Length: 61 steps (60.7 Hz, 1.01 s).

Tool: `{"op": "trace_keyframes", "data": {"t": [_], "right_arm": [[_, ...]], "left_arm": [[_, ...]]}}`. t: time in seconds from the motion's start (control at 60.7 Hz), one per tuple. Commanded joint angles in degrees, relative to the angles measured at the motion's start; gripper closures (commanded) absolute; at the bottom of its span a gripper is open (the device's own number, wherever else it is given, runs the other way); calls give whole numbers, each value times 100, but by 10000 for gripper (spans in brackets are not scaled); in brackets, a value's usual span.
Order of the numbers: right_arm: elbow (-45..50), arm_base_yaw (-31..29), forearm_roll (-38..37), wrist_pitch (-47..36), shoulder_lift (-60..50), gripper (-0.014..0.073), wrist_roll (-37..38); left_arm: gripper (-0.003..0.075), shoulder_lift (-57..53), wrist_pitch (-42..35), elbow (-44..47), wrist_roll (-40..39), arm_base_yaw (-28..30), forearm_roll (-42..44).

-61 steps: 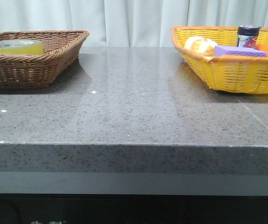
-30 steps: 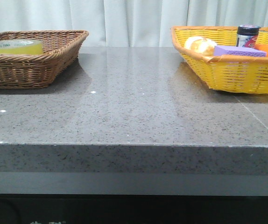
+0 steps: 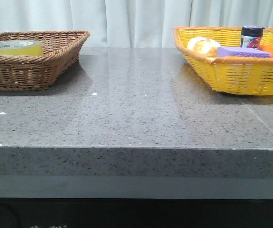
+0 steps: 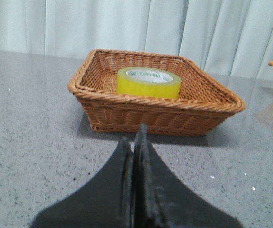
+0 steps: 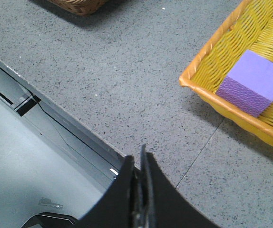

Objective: Transfer tape with both arms

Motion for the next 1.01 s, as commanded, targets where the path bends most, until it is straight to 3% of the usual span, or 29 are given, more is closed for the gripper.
{"op": "trace_keyframes", "data": {"t": [0.0,0.989], "right_arm": [[-131,-29,24,-332,-21,661,-48],[-131,-29,24,-332,-21,661,-48]], "left_arm": [[741,-126,-614,43,93,27,84],[741,-116,-667,43,208,27,27]]}}
